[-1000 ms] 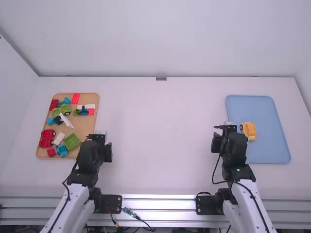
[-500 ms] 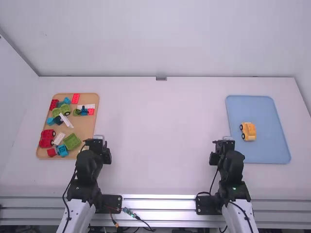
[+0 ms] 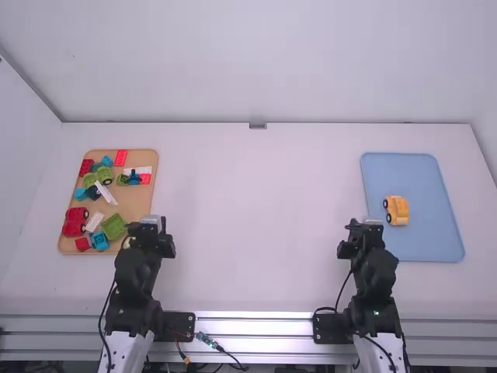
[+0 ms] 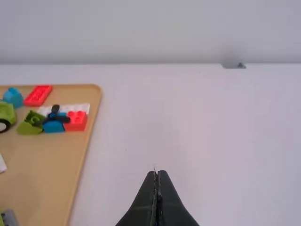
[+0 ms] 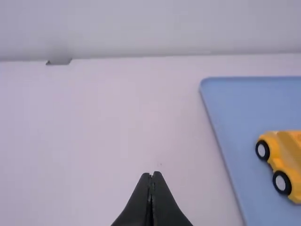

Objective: Assemble lego blocks to make yellow taxi

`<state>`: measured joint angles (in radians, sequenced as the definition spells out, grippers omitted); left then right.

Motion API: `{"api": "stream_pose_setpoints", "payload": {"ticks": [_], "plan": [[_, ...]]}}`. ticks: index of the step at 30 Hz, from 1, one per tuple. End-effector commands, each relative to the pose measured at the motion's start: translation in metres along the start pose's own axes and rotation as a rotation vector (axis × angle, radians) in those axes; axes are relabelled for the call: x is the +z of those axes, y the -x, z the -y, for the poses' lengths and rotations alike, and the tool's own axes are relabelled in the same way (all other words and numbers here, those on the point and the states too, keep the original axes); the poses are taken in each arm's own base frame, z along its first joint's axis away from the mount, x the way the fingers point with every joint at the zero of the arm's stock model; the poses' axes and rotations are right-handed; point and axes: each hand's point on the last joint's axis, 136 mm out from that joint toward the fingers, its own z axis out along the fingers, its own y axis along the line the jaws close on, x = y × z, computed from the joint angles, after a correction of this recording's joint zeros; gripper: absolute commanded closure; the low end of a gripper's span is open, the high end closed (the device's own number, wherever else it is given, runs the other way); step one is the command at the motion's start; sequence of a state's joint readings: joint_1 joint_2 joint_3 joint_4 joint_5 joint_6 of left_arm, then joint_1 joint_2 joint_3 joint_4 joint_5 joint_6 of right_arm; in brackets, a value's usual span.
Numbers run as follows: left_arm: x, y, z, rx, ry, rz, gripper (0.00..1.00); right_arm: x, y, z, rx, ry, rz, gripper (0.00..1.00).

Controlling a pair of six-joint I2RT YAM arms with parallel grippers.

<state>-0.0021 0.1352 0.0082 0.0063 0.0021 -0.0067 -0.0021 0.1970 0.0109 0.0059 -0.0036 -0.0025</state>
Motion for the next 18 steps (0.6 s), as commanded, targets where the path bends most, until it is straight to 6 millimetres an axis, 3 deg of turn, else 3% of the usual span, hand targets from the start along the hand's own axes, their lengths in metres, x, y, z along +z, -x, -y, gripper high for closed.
{"api": "stream_pose_setpoints", "payload": {"ticks": [1, 11, 18], "plan": [[-0.001, 0.002, -0.001, 0.006, 0.004, 0.020, 1.00, -0.001, 0.001, 0.000, 0.002, -0.002, 0.019, 1.00], [-0.009, 0.024, -0.001, 0.006, 0.004, 0.121, 1.00, -0.010, 0.027, 0.000, 0.000, -0.002, 0.138, 1.00], [-0.009, 0.024, -0.001, 0.006, 0.004, 0.121, 1.00, -0.014, 0.036, 0.000, -0.001, -0.002, 0.180, 1.00]]}}
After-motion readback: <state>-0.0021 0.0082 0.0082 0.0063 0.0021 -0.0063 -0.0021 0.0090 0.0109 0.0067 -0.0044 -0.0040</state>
